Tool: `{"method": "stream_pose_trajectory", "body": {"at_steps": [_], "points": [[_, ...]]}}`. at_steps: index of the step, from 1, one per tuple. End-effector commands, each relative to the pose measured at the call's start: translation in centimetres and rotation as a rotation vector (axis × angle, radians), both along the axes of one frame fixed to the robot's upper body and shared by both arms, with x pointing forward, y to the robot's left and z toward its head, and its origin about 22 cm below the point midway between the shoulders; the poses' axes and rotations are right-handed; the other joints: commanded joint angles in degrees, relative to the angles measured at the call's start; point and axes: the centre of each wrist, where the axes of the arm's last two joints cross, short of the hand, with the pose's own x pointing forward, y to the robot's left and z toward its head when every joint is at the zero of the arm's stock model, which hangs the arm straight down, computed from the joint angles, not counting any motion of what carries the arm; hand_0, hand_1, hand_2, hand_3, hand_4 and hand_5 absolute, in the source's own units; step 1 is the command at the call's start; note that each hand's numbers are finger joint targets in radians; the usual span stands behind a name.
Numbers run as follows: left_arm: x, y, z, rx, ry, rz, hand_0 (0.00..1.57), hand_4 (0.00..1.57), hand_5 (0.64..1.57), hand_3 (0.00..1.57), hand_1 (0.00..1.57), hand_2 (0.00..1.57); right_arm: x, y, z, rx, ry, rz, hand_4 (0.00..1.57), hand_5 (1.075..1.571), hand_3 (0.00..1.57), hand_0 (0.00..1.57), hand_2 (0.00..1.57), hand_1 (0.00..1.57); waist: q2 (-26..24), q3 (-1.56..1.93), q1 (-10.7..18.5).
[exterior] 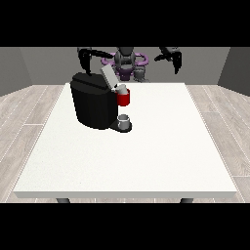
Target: Insert the coffee pod into the coffee machine and close the lid
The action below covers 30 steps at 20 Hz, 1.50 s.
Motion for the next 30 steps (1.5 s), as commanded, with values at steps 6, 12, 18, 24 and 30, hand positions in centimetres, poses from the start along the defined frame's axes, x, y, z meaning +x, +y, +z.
{"method": "stream_pose_trajectory", "body": {"at_steps": [6,12,18,24,30], "points": [[-1.7,-0.9,2.8,-0.022,-0.088,0.029,0.00,0.34,1.571,0.00,0.00,0.00,2.0,1.9,0.7,-0.007,-0.065,0.069,0.00,1.571,0.00,0.00,0.00,0.00,5.57,0.01,0.40],[-3.6,2.7,2.1,0.015,-0.111,0.092,0.00,0.38,1.571,0.00,0.00,0.00,2.6,5.0,1.7,-0.058,-0.057,0.135,0.00,1.571,0.00,0.00,0.00,0.00,6.02,-0.01,-2.74],[-3.1,3.0,3.2,0.047,-0.121,0.137,0.00,0.33,1.571,0.00,0.00,0.00,3.9,6.3,3.7,-0.063,-0.090,0.168,0.13,1.571,0.00,0.00,0.00,0.00,8.15,-0.01,-3.23],[-3.0,1.6,4.7,0.047,-0.149,0.068,0.00,0.35,1.571,0.00,0.00,0.00,5.3,6.0,6.4,-0.130,-0.201,0.188,0.16,1.571,0.00,0.00,0.00,0.00,11.51,0.00,0.27],[-1.7,3.0,5.3,0.057,-0.113,0.118,0.00,0.36,1.571,0.00,0.00,0.00,5.6,9.3,8.8,-0.184,-0.192,0.254,0.00,1.571,0.00,0.00,0.00,0.00,10.21,-0.01,-1.07]]}}
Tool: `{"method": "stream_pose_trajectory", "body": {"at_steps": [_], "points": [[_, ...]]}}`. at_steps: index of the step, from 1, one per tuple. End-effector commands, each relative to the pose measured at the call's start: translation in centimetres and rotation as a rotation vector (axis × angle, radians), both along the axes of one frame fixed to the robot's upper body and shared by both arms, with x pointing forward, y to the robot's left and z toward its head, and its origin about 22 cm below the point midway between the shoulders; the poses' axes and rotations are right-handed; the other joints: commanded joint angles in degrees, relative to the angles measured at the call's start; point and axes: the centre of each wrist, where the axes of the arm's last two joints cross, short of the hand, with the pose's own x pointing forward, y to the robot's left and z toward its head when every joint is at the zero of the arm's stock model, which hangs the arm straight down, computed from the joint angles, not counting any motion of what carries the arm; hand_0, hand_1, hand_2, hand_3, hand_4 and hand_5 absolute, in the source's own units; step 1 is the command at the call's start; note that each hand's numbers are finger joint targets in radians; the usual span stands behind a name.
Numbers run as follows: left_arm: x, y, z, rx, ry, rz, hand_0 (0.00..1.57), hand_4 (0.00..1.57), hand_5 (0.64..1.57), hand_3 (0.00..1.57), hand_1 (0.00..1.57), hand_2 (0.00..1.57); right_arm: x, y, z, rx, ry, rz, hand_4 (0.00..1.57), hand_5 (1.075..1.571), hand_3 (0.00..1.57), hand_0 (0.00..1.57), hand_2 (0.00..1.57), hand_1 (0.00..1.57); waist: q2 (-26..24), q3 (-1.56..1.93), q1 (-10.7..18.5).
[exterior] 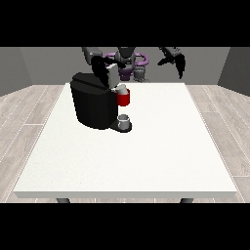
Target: Insert the coffee pod into the coffee machine and close the lid
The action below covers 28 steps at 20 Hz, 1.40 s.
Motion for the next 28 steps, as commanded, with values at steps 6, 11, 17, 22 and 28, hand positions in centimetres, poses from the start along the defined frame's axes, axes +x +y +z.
{"method": "stream_pose_trajectory", "body": {"at_steps": [6,11,17,22,28], "points": [[0.8,-1.4,1.3,0.003,-0.030,-0.066,0.00,0.32,1.571,0.00,0.00,0.00,0.8,4.4,3.9,-0.072,-0.145,0.089,0.00,1.571,0.00,0.00,0.00,0.00,2.22,-0.49,5.73],[1.0,-2.1,1.3,0.017,-0.024,-0.123,0.00,0.33,1.571,0.00,0.00,0.00,0.9,5.2,6.6,-0.130,-0.173,0.081,0.20,1.571,0.00,0.00,0.00,0.00,2.28,-0.49,8.69],[1.7,-2.8,1.8,0.017,-0.075,-0.135,0.00,0.41,1.571,0.00,0.00,0.00,0.5,5.3,9.7,-0.168,-0.219,0.053,0.16,1.571,0.00,0.00,0.00,0.00,4.63,-0.49,10.61],[1.9,-4.0,2.2,0.010,-0.121,-0.183,0.00,0.40,1.571,0.00,0.00,0.00,-0.1,4.6,11.8,-0.202,-0.221,0.014,0.09,1.571,0.00,0.00,0.00,0.00,6.27,-0.50,14.95],[3.0,-5.7,4.0,0.009,-0.155,-0.245,0.00,0.40,1.571,0.00,0.00,0.00,-1.2,3.5,15.1,-0.218,-0.274,-0.050,0.00,1.571,0.00,0.00,0.00,0.00,9.68,-0.44,18.60]]}}
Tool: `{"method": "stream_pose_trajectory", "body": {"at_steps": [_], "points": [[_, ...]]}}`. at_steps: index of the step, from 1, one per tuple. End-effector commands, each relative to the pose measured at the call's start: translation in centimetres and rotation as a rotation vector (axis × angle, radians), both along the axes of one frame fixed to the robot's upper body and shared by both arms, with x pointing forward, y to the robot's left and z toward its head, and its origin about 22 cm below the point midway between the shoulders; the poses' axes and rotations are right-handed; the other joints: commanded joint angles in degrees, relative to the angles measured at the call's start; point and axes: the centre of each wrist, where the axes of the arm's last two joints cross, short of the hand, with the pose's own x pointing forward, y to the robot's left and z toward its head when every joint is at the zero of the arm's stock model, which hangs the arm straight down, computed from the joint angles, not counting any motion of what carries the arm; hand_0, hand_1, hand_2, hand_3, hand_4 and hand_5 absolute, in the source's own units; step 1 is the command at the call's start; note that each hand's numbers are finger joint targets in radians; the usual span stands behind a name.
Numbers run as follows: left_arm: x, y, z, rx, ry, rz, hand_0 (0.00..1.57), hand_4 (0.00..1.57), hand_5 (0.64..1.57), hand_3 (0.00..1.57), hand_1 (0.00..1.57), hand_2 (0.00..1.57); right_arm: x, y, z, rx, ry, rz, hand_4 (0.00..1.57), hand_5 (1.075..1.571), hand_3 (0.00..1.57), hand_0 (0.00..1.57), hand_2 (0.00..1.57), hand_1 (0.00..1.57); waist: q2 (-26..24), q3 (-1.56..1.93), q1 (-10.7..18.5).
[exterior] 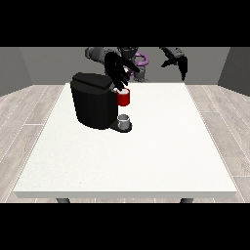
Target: Insert the coffee pod into the coffee machine and close the lid
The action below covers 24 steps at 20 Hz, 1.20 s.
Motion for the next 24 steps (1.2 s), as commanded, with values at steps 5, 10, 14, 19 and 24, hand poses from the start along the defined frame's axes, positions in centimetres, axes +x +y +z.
{"method": "stream_pose_trajectory", "body": {"at_steps": [5,10,14,19,24], "points": [[1.1,-2.0,2.3,0.002,-0.051,-0.080,0.00,0.42,1.571,0.00,0.00,0.00,-1.1,5.3,5.7,-0.022,-0.291,0.224,0.00,1.571,0.00,0.00,0.00,0.00,3.98,-2.21,10.08],[1.6,-2.6,3.7,-0.005,-0.106,-0.126,0.00,0.00,1.571,0.00,0.00,0.00,-1.2,5.7,6.9,0.020,-0.388,0.235,0.00,1.571,0.00,0.00,0.00,0.00,8.32,-2.31,12.21],[1.4,-2.7,4.3,-0.002,-0.127,-0.113,0.00,0.31,1.571,0.00,0.00,0.00,-0.2,5.7,8.4,0.027,-0.408,0.263,0.05,1.571,0.00,0.00,0.00,0.00,9.72,-2.35,11.42],[1.4,-1.0,4.4,-0.009,-0.119,-0.096,0.00,0.32,1.571,0.00,0.00,0.00,0.5,8.2,6.4,0.038,-0.433,0.340,0.00,1.571,0.00,0.00,0.00,0.00,8.30,-2.36,9.11],[-0.2,0.3,0.7,-0.021,-0.008,-0.019,0.00,0.33,1.571,0.00,0.00,0.00,0.3,10.6,1.7,0.062,-0.395,0.487,0.00,1.571,0.00,0.00,0.00,0.00,2.97,-2.35,3.66]]}}
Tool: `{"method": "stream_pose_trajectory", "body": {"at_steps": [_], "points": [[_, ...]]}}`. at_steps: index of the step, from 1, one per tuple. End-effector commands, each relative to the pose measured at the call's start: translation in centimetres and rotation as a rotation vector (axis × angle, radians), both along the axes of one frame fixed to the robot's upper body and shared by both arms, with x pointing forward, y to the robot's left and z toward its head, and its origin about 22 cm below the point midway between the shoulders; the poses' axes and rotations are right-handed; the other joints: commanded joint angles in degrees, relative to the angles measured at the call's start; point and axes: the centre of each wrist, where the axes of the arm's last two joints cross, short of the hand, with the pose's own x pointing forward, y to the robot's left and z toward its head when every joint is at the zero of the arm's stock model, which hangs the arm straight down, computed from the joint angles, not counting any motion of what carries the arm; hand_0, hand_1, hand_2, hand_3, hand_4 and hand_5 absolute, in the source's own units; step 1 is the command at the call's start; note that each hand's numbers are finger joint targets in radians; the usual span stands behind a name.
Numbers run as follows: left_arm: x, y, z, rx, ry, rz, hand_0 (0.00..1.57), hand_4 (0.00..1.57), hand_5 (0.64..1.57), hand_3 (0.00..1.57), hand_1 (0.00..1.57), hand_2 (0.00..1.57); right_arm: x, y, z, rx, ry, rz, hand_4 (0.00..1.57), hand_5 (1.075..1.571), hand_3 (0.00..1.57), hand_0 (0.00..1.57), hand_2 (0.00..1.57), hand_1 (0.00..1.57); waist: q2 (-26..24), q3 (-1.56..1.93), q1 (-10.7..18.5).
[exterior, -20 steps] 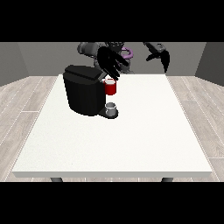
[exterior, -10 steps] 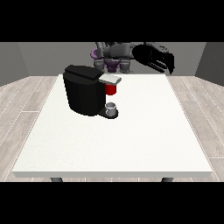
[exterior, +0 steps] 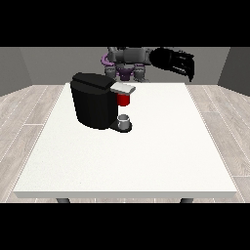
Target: Insert the coffee pod into the coffee machine and close the lid
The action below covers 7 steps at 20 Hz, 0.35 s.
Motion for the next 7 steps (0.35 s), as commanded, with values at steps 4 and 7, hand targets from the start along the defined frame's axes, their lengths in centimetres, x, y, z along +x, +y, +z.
{"method": "stream_pose_trajectory", "body": {"at_steps": [4,7], "points": [[-1.1,3.4,-3.1,-0.013,0.089,0.088,0.00,0.27,1.571,0.00,0.00,0.00,-1.6,6.3,-6.8,0.025,-0.019,0.175,0.18,1.571,0.00,0.00,0.00,0.00,-5.56,-0.03,-6.15],[-2.7,3.8,-6.5,-0.028,0.144,0.150,0.00,0.27,1.571,0.00,0.00,0.00,-2.3,7.7,-9.0,0.042,0.044,0.277,0.26,1.571,0.00,0.00,0.00,0.00,-8.20,-0.04,-10.62]]}}
